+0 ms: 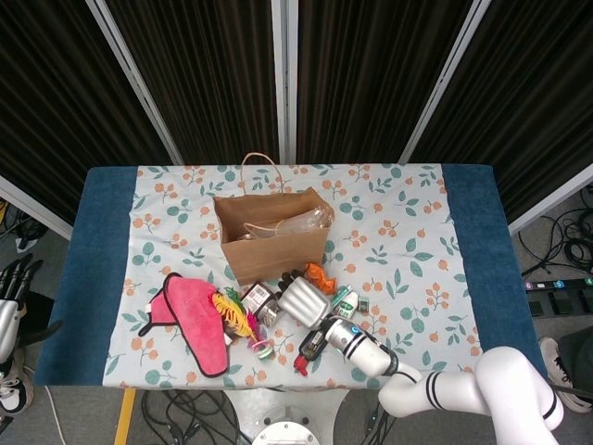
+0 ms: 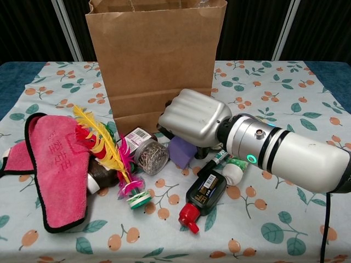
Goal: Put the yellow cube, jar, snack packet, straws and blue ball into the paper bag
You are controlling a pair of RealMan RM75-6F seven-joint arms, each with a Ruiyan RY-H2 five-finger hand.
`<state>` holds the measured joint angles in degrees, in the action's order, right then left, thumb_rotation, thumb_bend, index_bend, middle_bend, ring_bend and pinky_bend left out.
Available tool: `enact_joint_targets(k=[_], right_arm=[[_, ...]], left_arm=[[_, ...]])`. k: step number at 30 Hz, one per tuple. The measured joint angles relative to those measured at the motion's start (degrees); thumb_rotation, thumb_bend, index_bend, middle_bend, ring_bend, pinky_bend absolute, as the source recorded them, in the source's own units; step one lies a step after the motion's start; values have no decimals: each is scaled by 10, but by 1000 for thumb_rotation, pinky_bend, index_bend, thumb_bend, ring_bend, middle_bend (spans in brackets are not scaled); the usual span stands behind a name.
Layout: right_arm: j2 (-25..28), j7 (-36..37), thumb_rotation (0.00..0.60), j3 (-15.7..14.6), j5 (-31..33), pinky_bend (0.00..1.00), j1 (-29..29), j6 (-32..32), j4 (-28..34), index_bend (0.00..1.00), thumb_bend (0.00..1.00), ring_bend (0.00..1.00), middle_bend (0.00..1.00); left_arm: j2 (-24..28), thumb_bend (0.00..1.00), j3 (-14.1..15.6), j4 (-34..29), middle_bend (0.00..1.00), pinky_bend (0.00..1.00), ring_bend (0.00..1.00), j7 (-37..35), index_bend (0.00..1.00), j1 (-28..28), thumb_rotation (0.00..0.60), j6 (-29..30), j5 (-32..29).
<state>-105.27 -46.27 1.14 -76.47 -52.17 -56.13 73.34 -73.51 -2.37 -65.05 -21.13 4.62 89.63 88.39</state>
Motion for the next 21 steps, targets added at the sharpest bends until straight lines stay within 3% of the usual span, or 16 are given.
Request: enact_joint_targets(k=[6,12,17,21], right_arm=[[27,6,600,8,-42,435,2,-33,51,681,77,302,428],[91,-21,600,32,-98,440,1,-80,180,683,78,307,431],[155,-51,600,89,-148,446,-6,-117,300,684,78,311,432],[180,-58,600,158,-170,446,-21,-138,331,684,79,311,432]], left_arm=[[2,99,0,-6,137,200,62,2,80,2,600,0,2],[5,99,0,-17,137,200,62,9,80,2,600,1,3],[9,99,0,-26,137,200,62,16,80,3,600,1,4],[13,99,-1,-33,137,200,63,23,80,5,600,2,5]])
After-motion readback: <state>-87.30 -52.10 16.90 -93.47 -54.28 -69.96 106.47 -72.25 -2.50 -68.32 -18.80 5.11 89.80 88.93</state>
